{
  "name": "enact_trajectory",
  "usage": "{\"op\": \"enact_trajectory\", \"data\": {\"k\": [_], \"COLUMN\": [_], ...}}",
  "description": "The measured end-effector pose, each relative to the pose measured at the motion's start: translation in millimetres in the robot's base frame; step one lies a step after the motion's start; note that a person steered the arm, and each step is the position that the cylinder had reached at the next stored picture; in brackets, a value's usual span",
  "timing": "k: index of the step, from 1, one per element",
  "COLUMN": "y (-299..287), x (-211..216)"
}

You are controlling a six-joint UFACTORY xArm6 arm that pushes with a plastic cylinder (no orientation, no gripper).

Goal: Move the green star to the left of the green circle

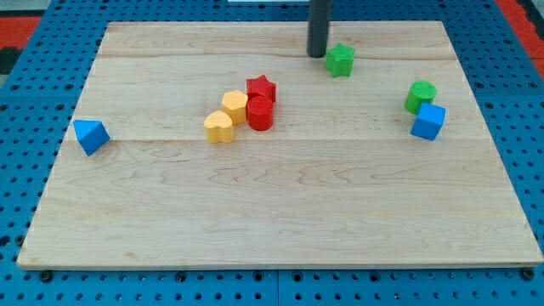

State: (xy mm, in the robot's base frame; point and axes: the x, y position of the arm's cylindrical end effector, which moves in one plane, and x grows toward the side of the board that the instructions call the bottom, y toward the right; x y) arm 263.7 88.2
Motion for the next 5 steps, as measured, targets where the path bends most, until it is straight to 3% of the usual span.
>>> {"op": "enact_trajectory", "data": {"k": [1,2,3,4,5], "y": [56.6,45.2,-10.0,-154.9,-273.7], "x": [31.4,60.2,-12.9,-17.8,46.0]}}
